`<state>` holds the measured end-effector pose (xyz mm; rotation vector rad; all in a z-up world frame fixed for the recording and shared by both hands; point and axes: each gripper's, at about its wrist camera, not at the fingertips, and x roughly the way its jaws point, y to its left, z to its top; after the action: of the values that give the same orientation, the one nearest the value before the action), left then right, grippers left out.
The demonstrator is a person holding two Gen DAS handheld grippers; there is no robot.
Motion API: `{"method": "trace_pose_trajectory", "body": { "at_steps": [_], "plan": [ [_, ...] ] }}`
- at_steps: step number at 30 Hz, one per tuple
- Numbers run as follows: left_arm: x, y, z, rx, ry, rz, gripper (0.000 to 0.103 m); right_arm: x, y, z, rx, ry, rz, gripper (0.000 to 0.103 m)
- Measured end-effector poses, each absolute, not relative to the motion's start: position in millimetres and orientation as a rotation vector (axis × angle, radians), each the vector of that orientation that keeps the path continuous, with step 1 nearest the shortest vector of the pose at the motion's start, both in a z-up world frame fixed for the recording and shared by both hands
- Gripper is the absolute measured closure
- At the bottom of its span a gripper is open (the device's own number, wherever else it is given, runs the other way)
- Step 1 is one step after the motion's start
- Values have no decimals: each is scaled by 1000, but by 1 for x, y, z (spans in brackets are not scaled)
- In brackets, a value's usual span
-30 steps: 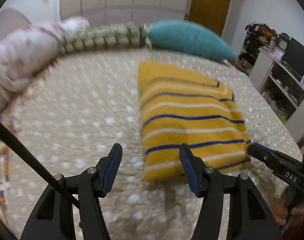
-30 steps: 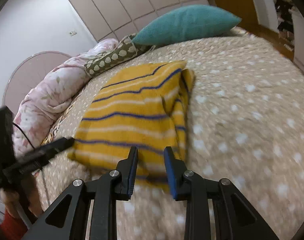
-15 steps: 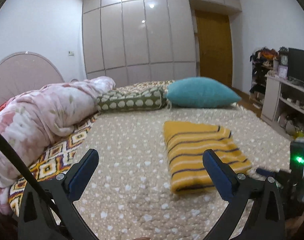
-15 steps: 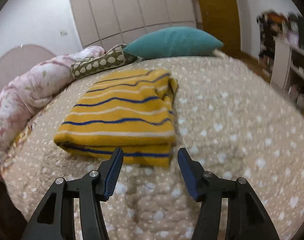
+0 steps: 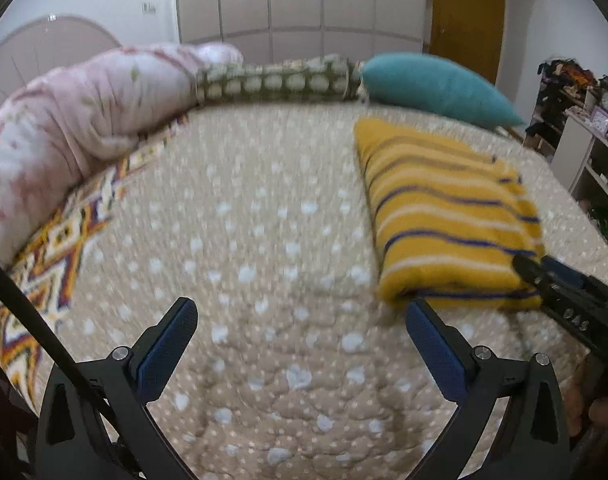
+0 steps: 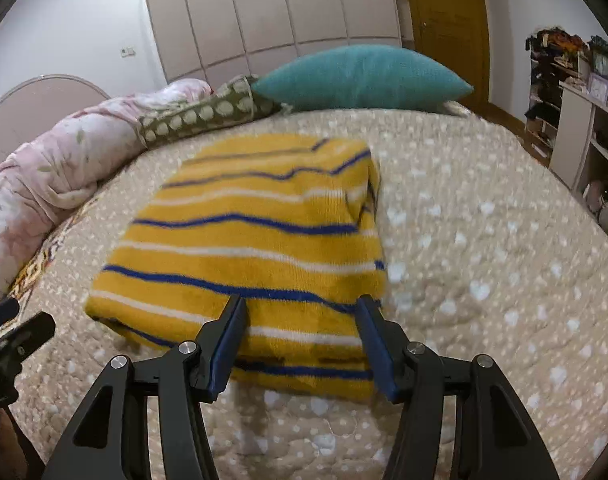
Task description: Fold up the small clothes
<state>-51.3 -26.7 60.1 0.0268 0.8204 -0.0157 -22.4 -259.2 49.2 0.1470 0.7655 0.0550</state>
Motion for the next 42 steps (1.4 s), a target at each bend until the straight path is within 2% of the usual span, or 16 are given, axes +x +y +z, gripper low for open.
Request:
{"method": "trace_pose_trajectory", "body": {
  "at_steps": [8,13,18,21,25,31,38,42],
  "plan": [
    [-39,-20,12,7,955,-28,0,-31,-247,77,93,732,76,41],
    [-39,-17,6,-6,949,-47,0,10,-226,102,44,715,149,42],
    [-39,-15,4,-19,944,-66,0,95,-227,78,62,846,104,42],
    [-41,-14,5,-21,936,-72,0,117,-232,63,94,875,79,40],
    [-40,-14,4,-24,933,-73,0,114,-222,68,40,872,47,40],
    [-41,-14,4,-24,932,-74,0,96,-189,97,-23,771,103,40],
    [-41,-14,4,-22,929,-75,0,113,-150,58,-145,851,113,37],
    [-41,-14,4,-21,924,-78,0,95,-160,71,-112,809,115,37]
  ]
}}
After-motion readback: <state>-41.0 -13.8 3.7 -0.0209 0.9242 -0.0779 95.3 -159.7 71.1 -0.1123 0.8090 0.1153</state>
